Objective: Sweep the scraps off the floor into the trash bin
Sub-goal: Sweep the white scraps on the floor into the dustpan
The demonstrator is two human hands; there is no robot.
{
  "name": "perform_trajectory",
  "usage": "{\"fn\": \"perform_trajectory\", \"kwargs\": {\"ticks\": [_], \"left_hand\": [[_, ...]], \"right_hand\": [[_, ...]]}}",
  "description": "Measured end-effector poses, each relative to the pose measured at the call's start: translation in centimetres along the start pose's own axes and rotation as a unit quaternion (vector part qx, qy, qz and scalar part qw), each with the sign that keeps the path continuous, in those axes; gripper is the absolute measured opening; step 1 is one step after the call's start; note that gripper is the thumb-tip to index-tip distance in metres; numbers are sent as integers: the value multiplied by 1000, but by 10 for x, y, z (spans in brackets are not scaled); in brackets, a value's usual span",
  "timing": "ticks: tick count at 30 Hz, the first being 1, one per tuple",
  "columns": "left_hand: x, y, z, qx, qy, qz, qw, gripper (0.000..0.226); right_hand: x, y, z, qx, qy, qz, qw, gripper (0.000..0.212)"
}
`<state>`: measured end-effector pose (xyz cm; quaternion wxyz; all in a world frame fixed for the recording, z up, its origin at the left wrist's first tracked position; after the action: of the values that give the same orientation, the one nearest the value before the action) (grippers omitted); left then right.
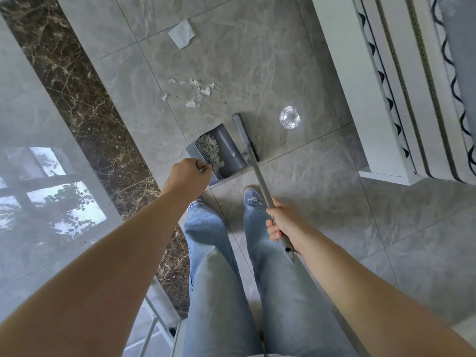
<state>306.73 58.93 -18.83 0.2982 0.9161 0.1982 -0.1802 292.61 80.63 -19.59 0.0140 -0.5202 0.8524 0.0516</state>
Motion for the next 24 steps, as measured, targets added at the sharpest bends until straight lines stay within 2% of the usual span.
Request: {"fn": "perform_trajectory", "kwargs": {"ticks": [4, 7, 9, 12, 16, 18, 22, 24], "left_hand": [[9, 14, -8, 9, 7, -16, 1000, 32], [31, 38, -18, -8, 14, -48, 999, 35], [53, 62, -24, -36, 33, -85, 995, 39], [85, 96, -31, -57, 55, -169, 982, 39], [113, 128, -37, -69, 90, -295, 949, 36], [127, 140, -36, -70, 102, -333, 935, 35], [156, 158, -21, -73, 110, -321, 938, 36], [173, 165, -11, -80, 120, -305, 941, 36]], "right_hand": [[13, -6, -15, 17, 41, -8, 999, 32], [35, -4, -28, -14, 108, -60, 992, 21], [57, -2, -30, -66, 155, -96, 981, 37], [94, -10, -27, -100, 194, -175, 960, 54], [153, -33, -15, -133, 213, -238, 938, 54], [179, -51, -3, -154, 209, -299, 918, 62], [203, -102, 26, -164, 191, -389, 886, 74], [192, -139, 27, -134, 204, -414, 877, 56]]}}
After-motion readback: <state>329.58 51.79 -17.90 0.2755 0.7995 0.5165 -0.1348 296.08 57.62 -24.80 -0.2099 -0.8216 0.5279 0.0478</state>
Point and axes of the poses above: each hand's wrist, its own z-axis towards the middle knuckle, its own y-axis out of the back of the hand, x = y × z, the point moved 6 cm from there along z, towards the middle knuckle, and after that the axes turned 11 degrees about -z, right-handed, at the moved point
